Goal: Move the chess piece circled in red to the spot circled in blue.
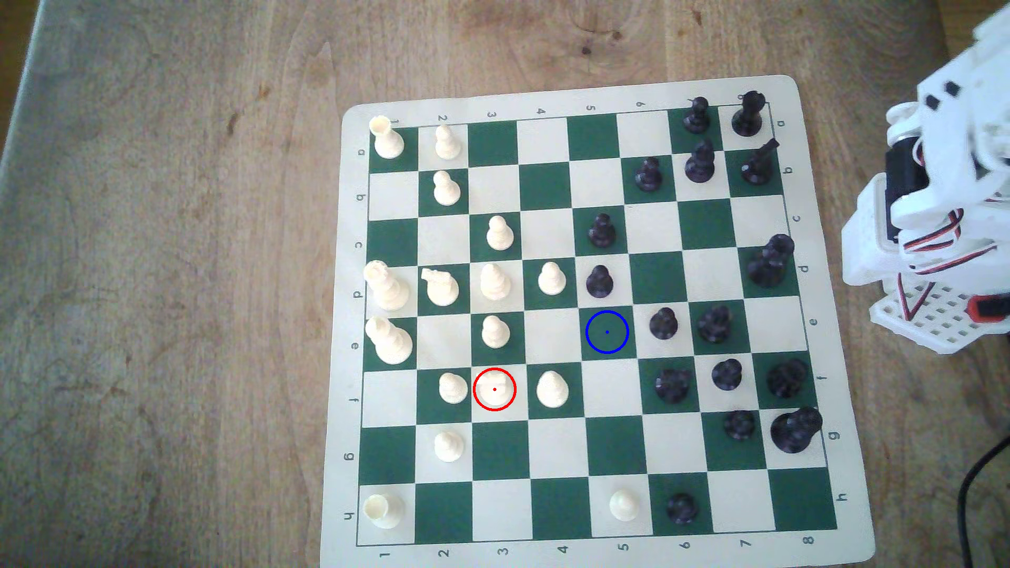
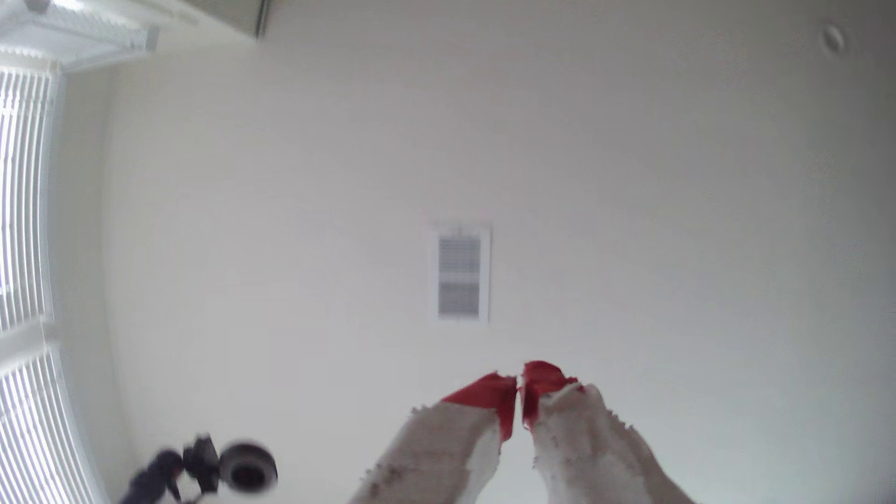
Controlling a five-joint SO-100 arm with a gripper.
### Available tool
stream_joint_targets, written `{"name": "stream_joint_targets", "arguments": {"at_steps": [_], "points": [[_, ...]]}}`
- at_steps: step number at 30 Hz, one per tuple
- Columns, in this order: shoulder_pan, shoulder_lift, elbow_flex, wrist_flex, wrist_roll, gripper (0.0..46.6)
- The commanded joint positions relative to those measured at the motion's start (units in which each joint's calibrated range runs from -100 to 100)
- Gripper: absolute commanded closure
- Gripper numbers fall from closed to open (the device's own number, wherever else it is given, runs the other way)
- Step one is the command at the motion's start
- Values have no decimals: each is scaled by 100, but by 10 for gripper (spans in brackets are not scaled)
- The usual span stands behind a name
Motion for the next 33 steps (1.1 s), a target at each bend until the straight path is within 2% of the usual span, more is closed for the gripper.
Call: {"name": "stream_joint_targets", "arguments": {"at_steps": [1, 4, 9, 12, 14, 17, 21, 26, 27, 30, 33], "points": [[-10, -3, 117, 1445, -29, 464], [-2, -3, 117, 1765, -34, 464], [178, -3, 117, 3976, -39, 464], [334, -3, 90, 4385, -44, 454], [373, -3, 27, 5311, -44, 464], [256, -3, -28, 5917, -49, 464], [-198, 90, -980, 8448, 78, 454], [-667, 1194, -1950, 9619, 122, 461], [-738, 1899, -2503, 9987, 39, 457], [-800, 2781, -3056, 10053, -20, 453], [-933, 3885, -3781, 10143, -195, 453]]}}
